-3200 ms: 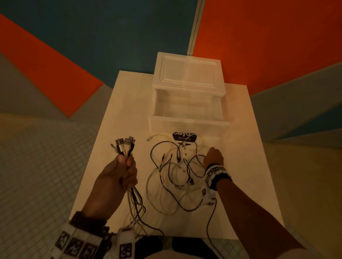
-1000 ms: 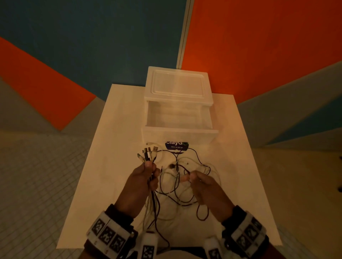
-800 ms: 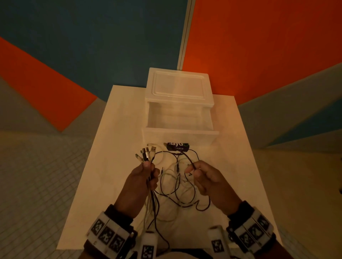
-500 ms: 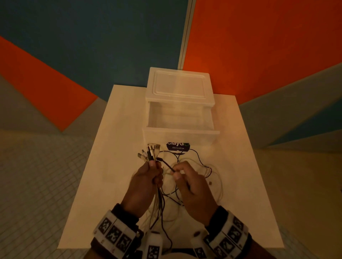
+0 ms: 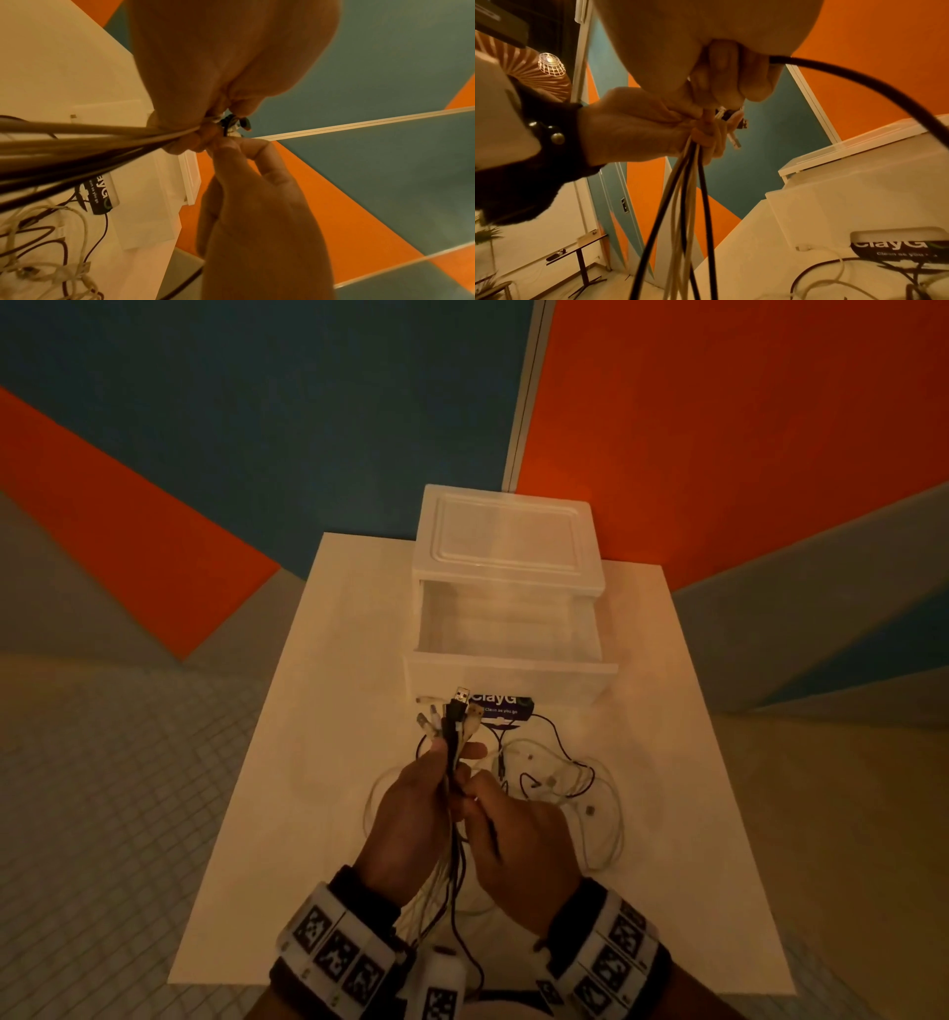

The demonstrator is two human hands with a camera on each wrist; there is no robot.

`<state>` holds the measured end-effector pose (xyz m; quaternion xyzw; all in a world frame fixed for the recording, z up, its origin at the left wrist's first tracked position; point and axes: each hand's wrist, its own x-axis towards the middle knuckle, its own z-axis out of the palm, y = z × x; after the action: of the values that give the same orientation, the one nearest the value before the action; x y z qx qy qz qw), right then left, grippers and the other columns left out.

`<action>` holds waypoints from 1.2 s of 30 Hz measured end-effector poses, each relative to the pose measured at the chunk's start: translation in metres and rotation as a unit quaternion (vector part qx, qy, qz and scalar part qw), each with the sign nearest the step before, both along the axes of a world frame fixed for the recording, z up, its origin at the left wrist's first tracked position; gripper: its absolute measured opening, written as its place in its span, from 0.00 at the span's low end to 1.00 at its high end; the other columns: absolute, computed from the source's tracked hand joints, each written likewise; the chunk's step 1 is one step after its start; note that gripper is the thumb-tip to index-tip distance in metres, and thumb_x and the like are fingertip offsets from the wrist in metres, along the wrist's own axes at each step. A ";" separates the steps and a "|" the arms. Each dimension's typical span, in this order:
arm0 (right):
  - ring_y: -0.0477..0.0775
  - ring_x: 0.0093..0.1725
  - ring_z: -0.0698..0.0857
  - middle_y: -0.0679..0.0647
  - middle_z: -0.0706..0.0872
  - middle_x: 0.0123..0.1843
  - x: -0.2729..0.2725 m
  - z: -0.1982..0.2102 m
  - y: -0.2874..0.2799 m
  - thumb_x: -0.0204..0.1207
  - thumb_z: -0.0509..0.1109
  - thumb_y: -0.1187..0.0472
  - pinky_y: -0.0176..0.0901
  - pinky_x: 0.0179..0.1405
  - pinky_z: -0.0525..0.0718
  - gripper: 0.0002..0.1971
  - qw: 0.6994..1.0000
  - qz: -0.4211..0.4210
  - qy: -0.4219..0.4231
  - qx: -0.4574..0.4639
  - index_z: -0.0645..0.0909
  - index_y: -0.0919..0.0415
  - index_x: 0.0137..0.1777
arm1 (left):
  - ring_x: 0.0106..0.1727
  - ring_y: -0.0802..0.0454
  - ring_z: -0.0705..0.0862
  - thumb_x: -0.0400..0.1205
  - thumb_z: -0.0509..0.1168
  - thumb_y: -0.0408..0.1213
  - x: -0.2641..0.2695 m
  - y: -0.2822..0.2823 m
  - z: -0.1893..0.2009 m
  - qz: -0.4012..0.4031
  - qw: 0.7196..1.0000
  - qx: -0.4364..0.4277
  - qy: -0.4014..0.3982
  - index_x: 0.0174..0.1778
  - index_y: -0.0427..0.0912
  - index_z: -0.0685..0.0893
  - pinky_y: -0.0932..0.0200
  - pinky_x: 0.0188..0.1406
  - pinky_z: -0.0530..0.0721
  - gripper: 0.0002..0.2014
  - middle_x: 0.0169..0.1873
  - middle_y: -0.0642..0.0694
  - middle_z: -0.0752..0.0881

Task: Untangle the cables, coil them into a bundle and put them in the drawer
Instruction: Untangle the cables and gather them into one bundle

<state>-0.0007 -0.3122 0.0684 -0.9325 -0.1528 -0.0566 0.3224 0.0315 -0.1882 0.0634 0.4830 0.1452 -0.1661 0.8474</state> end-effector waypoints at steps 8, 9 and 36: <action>0.47 0.19 0.69 0.46 0.72 0.22 -0.002 0.006 -0.018 0.84 0.58 0.56 0.37 0.19 0.64 0.06 0.997 0.021 -0.012 -0.080 0.75 0.44 0.52 | 0.34 0.56 0.72 0.81 0.56 0.49 0.000 0.001 -0.010 -0.029 0.994 0.080 -0.071 0.58 0.30 0.82 0.61 0.33 0.70 0.24 0.31 0.55 0.80; 0.47 0.19 0.70 0.46 0.72 0.22 -0.002 0.005 -0.020 0.84 0.57 0.55 0.36 0.19 0.63 0.06 0.996 0.020 -0.005 -0.083 0.75 0.44 0.51 | 0.34 0.57 0.72 0.82 0.56 0.48 0.000 0.001 -0.011 -0.033 0.992 0.095 -0.082 0.57 0.32 0.82 0.62 0.33 0.71 0.22 0.32 0.57 0.81; 0.48 0.36 0.78 0.54 0.82 0.37 -0.001 -0.090 -0.100 0.87 0.55 0.52 0.56 0.43 0.76 0.13 0.960 -0.060 0.268 0.063 0.76 0.52 0.42 | 0.20 0.62 0.62 0.86 0.51 0.43 0.015 0.096 0.028 0.064 0.992 -0.073 -0.084 0.37 0.45 0.72 0.67 0.17 0.63 0.13 0.24 0.55 0.65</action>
<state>-0.0015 -0.4124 -0.0219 -0.8988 -0.0013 0.1663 0.4055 0.0466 -0.0924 0.0912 0.4220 0.0919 -0.0807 0.8983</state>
